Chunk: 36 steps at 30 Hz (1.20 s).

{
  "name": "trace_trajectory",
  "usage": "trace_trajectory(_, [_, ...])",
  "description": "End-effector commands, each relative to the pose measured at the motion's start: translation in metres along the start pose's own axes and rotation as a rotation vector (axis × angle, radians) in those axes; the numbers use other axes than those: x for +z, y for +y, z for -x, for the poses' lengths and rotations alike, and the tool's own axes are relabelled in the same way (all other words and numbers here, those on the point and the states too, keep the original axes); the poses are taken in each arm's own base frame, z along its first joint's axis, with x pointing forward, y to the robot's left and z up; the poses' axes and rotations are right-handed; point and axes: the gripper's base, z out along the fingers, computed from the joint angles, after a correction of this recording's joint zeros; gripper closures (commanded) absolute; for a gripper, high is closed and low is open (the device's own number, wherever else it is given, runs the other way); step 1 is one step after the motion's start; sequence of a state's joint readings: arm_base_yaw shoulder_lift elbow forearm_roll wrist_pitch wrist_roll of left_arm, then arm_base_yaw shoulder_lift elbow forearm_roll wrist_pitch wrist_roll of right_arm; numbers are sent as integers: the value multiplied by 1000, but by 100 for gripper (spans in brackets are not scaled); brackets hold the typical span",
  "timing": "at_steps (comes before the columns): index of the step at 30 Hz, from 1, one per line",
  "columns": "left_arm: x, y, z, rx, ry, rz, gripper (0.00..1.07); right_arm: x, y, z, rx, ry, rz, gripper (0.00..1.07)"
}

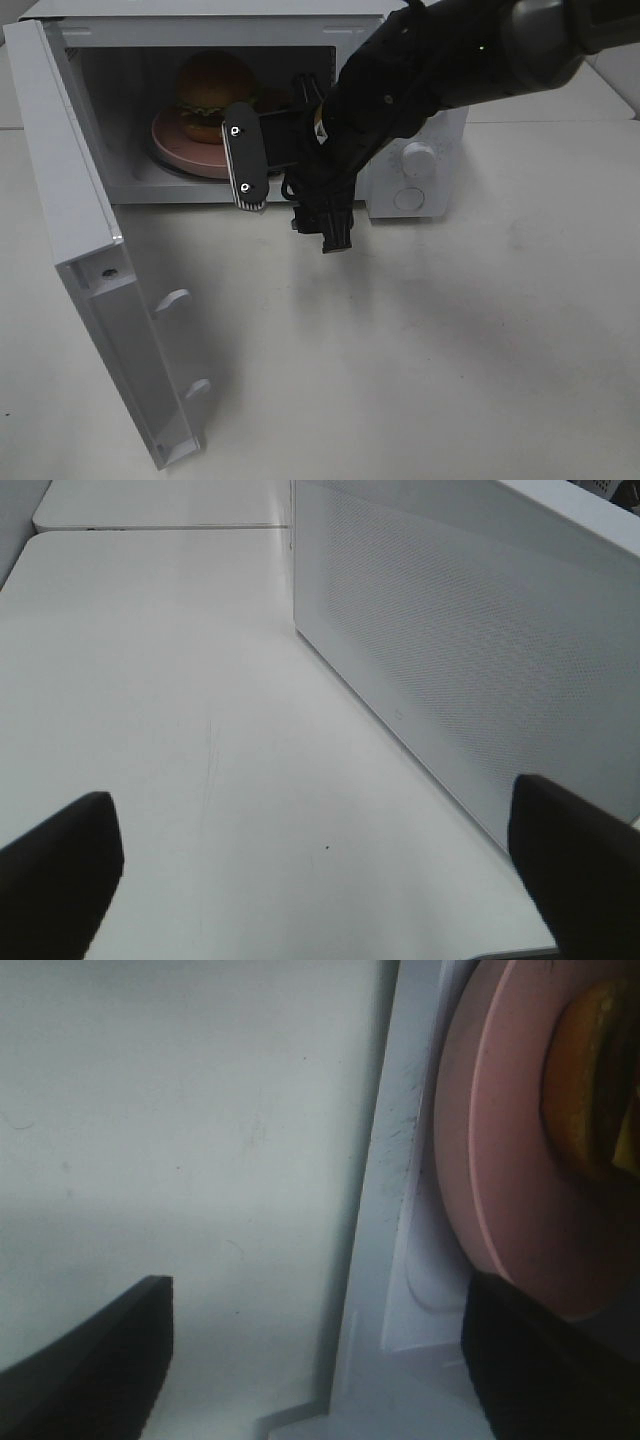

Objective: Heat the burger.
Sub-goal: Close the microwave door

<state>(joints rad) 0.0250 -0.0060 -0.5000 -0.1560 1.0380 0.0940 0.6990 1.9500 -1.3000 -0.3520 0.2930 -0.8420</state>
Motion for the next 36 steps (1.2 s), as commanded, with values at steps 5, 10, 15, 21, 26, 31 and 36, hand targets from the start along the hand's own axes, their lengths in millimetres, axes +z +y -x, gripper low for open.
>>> trace_trajectory(5, [-2, 0, -2, -1, -29, -6, 7, -37, 11, -10, 198, 3, -7, 31])
trace_trajectory(10, [-2, 0, -2, -1, -29, -6, 7, -51, 17, -16, 275, 18, 2, 31])
trace_trajectory(15, [-2, 0, -2, -1, -29, -6, 7, -70, 27, -26, 386, 72, 35, 31])
trace_trajectory(21, [-2, 0, -2, -1, -29, -6, 7, -98, 34, -36, 639, 141, 48, 31])
trace_trajectory(26, [-2, 0, -2, -1, -29, -6, 7, -124, 37, -44, 846, 223, 48, 31])
trace_trajectory(31, [-2, 0, -2, -1, -29, -6, 7, -150, 45, -54, 957, 303, 54, 31])
trace_trajectory(36, [-2, 0, -2, -1, -29, -6, 7, -176, 58, -62, 1020, 345, 86, 31])
